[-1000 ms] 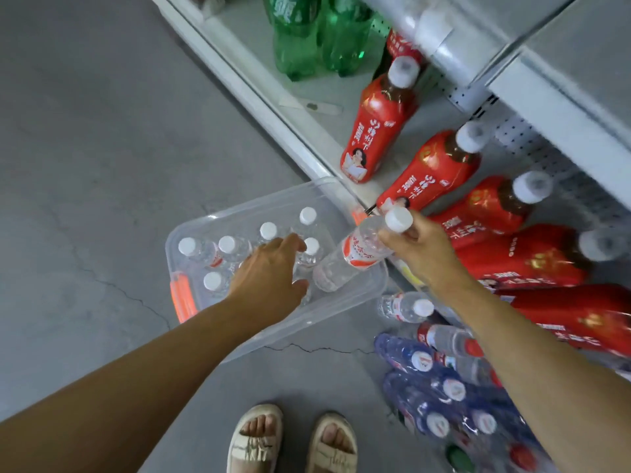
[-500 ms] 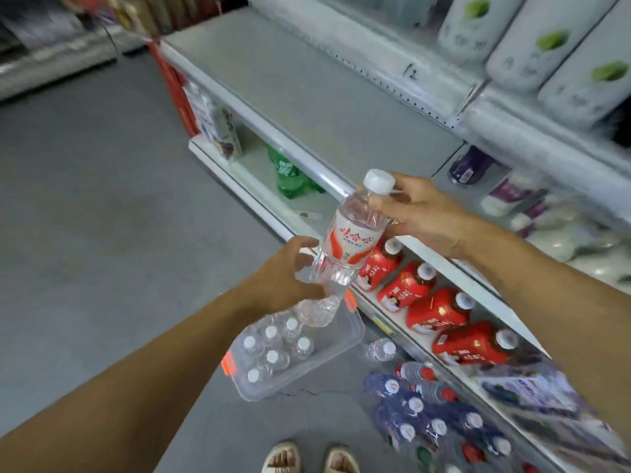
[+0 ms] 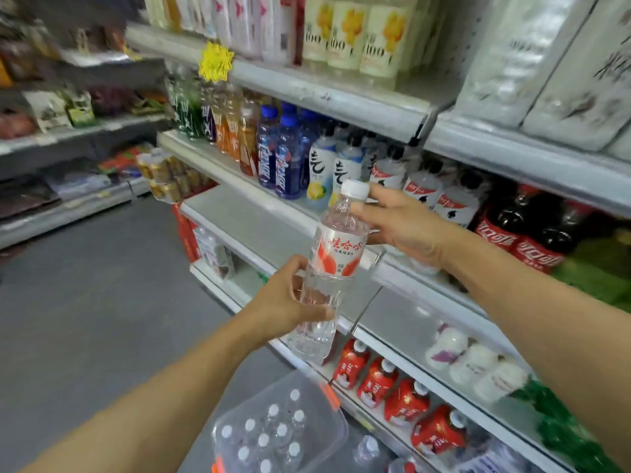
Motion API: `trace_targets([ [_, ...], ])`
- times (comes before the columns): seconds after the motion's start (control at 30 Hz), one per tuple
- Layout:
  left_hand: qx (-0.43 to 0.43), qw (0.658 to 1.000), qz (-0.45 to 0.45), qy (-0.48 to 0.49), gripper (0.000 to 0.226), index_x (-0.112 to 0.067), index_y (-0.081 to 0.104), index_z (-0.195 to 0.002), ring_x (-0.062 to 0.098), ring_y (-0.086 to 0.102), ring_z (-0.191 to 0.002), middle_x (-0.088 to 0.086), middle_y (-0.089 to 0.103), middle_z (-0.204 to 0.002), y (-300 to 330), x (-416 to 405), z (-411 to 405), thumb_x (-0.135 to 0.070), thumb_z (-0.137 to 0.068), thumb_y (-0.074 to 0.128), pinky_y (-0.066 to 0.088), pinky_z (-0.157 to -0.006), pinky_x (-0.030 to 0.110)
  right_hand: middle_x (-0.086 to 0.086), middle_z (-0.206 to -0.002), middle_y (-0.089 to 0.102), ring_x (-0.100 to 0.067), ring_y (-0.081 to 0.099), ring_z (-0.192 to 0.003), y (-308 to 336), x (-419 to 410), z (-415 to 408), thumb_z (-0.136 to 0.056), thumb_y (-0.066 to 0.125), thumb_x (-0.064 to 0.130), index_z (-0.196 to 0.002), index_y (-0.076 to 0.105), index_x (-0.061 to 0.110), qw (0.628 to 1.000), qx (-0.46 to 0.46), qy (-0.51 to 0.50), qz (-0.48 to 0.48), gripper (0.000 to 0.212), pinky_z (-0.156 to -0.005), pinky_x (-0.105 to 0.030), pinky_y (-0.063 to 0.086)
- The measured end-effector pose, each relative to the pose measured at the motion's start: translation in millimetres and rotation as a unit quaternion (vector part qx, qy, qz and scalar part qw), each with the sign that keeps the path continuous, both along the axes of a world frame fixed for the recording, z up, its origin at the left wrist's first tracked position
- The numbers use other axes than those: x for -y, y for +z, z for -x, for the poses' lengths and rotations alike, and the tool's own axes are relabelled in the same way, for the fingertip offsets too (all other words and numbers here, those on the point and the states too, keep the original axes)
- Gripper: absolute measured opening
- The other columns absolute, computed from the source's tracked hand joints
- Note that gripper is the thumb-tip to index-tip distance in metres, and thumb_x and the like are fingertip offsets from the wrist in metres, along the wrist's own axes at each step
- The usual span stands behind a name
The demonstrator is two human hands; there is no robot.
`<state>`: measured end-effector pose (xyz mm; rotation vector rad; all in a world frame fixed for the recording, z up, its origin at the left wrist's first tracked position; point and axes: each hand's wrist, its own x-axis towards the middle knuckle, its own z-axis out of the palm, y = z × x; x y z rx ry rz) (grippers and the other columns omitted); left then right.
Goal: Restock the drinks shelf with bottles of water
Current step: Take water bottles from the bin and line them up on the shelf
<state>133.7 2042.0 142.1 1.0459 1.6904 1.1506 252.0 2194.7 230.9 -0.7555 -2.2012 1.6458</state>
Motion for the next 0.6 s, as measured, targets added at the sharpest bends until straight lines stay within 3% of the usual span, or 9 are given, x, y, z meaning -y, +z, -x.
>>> trace_targets([
  [0.17, -0.018, 0.998, -0.064, -0.016, 0.059, -0.030, 0.046, -0.112, 0.015, 0.067, -0.095, 0.002, 0.070, -0.102, 79, -8, -24, -0.011, -0.070, 0.081, 0.052, -0.081, 0.029, -0.001, -0.123, 0.062, -0.017, 0.060, -0.110, 86, 17, -30, -0.098, 0.049, 0.029, -0.127, 0.050, 0.021, 0.993, -0.017, -0.055, -0.102, 0.031, -0.098, -0.041, 0.047],
  [0.33, -0.032, 0.990, -0.131, -0.045, 0.052, -0.028, 0.045, -0.110, 0.001, 0.063, -0.084, -0.004, 0.067, -0.099, 158, -28, -56, -0.012, -0.073, 0.079, 0.044, -0.053, 0.007, 0.004, -0.126, 0.056, -0.013, 0.053, -0.116, 165, 30, -89, -0.097, 0.046, 0.036, -0.132, 0.045, 0.020, 0.950, -0.009, -0.155, -0.270, 0.039, -0.098, -0.029, 0.042],
  [0.47, -0.047, 0.981, -0.172, -0.075, 0.049, -0.026, 0.048, -0.108, 0.015, 0.067, -0.092, 0.002, 0.069, -0.100, 213, -49, -92, -0.015, -0.072, 0.080, 0.051, -0.063, 0.020, 0.003, -0.131, 0.053, -0.013, 0.048, -0.122, 212, 36, -156, -0.091, 0.057, 0.034, -0.136, 0.040, 0.020, 0.883, 0.038, -0.258, -0.391, 0.050, -0.100, -0.028, 0.038],
  [0.6, -0.044, 0.970, -0.209, -0.115, 0.050, -0.028, 0.049, -0.110, 0.011, 0.067, -0.087, -0.001, 0.070, -0.098, 257, -68, -138, -0.018, -0.072, 0.080, 0.047, -0.058, 0.018, 0.005, -0.141, 0.046, -0.012, 0.043, -0.128, 245, 51, -221, -0.087, 0.064, 0.034, -0.140, 0.037, 0.021, 0.829, 0.102, -0.326, -0.442, 0.060, -0.099, -0.022, 0.031],
])
